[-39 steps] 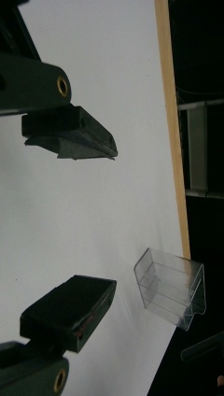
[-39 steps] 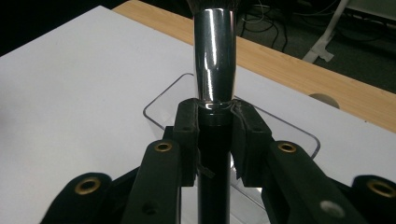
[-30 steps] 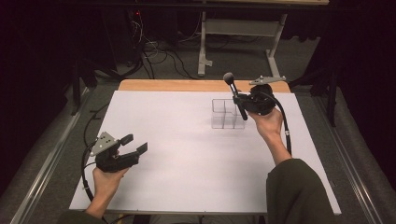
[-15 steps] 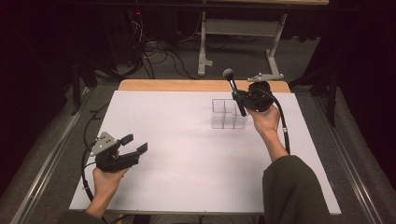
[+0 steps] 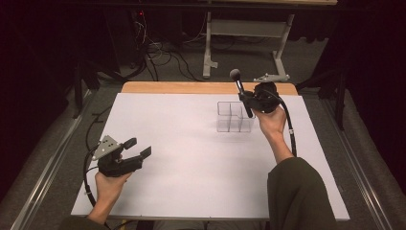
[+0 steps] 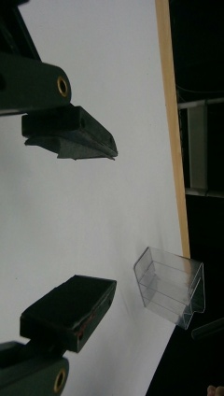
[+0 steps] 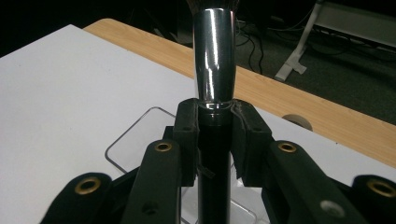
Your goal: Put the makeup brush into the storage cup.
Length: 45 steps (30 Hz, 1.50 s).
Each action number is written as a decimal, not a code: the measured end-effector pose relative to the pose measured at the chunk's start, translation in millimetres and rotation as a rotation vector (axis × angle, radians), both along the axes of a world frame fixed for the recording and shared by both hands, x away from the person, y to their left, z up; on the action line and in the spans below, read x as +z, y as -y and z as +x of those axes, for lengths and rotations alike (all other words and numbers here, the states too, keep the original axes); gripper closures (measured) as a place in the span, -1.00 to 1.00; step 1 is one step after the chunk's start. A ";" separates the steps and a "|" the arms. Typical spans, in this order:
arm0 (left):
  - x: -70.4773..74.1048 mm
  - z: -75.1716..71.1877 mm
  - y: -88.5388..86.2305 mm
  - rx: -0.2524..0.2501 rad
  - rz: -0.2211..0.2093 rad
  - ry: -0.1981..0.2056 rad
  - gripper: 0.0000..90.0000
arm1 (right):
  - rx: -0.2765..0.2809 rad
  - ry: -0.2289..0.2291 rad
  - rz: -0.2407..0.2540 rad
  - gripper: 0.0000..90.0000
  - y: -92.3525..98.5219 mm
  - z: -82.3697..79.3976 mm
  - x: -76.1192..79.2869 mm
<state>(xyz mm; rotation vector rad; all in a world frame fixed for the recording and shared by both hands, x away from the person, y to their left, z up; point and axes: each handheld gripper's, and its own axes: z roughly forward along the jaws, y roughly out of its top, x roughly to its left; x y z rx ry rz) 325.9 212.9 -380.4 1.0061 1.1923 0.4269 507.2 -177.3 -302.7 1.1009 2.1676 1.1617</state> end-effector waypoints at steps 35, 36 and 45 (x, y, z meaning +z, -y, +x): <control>1.4 -1.0 -0.7 0.003 -0.011 0.004 -0.32 | -0.045 0.001 -0.027 0.67 -5.1 13.4 -19.6; 1.4 -1.0 -0.8 0.002 -0.011 0.004 -0.32 | -0.049 -0.003 -0.027 0.67 -5.2 13.4 -20.3; 1.6 -1.1 -0.7 0.004 -0.012 0.006 -0.32 | -0.054 -0.007 -0.031 0.67 -3.3 13.4 -22.9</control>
